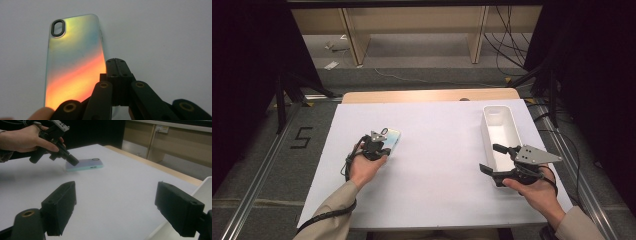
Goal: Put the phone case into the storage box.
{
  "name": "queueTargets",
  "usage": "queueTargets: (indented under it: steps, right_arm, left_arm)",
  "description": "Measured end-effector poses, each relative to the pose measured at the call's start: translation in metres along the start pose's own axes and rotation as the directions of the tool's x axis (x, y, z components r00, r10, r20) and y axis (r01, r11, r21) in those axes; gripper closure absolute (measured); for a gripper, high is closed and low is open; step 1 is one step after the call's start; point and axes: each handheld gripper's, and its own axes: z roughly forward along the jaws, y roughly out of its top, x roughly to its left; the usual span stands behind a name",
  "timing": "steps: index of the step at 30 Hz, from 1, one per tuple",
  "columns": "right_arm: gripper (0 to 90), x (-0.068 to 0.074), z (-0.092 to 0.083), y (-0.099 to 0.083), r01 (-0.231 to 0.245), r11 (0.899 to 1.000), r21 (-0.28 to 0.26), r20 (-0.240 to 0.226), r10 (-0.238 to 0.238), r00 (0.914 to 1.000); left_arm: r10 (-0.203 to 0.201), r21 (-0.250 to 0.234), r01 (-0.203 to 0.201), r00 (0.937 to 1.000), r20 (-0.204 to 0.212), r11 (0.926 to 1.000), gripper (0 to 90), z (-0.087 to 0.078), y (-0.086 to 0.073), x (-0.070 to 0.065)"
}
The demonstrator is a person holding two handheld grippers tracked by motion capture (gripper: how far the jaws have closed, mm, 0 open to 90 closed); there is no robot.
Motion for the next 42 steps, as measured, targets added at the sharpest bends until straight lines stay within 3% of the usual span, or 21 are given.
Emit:
queueTargets:
  steps: [14,42]
  right_arm:
    - [18.4,0.000,0.000,0.000,-0.003,1.000,-0.002,0.001,0.003,1.0000]
    - [18.4,0.000,-0.001,0.000,-0.003,1.000,-0.001,0.000,0.003,1.0000]
  left_arm:
    - [0.053,0.079,-0.052,0.9986,-0.008,0.9955,89.6,0.016,-0.001,-0.008]
    - [0.010,0.112,-0.007,0.9996,-0.025,0.9937,89.6,0.009,-0.006,0.004]
